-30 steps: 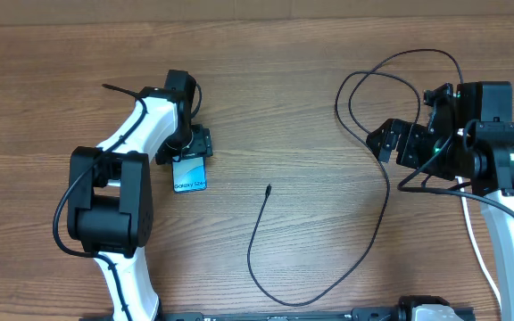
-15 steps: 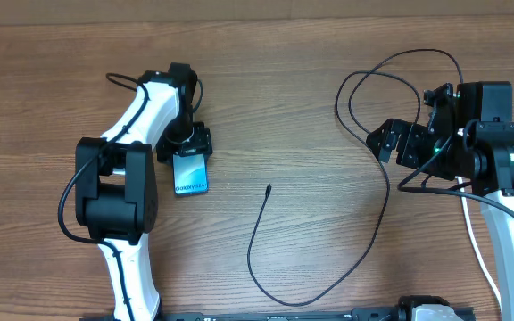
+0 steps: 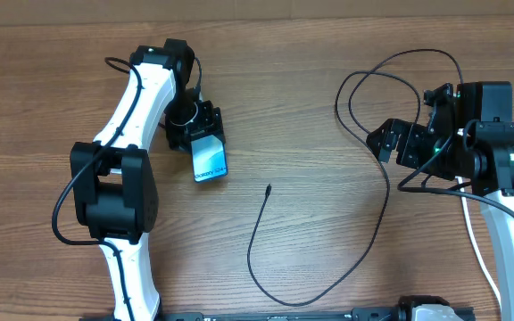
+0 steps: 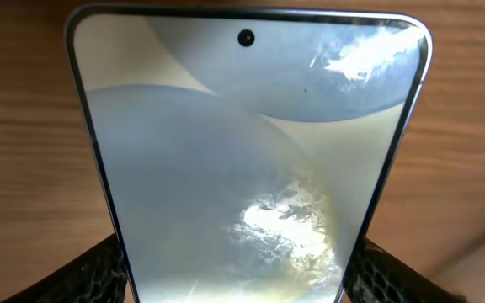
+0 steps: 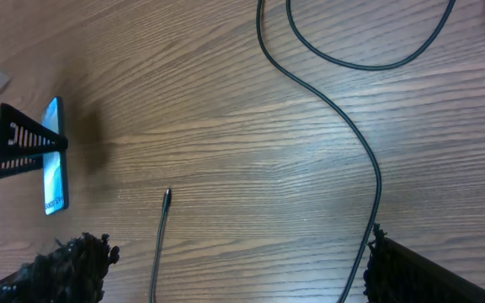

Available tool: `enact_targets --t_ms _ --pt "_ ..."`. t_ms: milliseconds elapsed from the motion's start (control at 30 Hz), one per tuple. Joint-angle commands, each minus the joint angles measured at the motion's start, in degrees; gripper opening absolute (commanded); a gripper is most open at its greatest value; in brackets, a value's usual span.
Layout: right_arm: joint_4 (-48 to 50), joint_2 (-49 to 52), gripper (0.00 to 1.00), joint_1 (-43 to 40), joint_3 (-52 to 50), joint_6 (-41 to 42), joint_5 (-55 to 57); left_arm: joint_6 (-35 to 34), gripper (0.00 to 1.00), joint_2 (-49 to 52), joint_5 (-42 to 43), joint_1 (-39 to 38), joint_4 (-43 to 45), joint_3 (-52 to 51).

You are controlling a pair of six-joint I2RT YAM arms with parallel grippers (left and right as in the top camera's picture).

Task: Plug charger to phone and switch on socket
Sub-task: 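Lift the phone with the left gripper and tilt it upright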

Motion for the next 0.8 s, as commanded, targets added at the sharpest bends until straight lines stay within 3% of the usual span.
enact_targets --t_ms 0,200,267,400,533,767 --pt "0.35 -0.17 1.00 -0.13 1.51 0.00 -0.48 0.92 0.65 -0.35 12.00 -0.26 -1.55 1.81" --pt "0.33 -0.13 1.00 -0.13 1.51 1.73 -0.48 0.90 0.63 -0.35 21.03 -0.26 -2.54 1.81" --pt "0.28 -0.13 1.00 -0.13 1.51 1.73 -0.50 0.83 0.53 -0.35 24.41 -0.26 -2.64 1.81" --pt "0.28 -0.13 1.00 -0.15 1.51 2.16 -0.48 0.68 0.47 -0.35 30.80 -0.26 -2.95 1.81" --pt "0.33 -0.13 1.00 -0.13 1.51 3.23 -0.52 0.57 0.47 -0.35 32.41 -0.26 -3.04 1.81" --pt "0.33 -0.13 1.00 -0.13 1.51 4.52 -0.79 -5.79 0.46 -0.33 32.35 -0.26 -0.87 1.81"
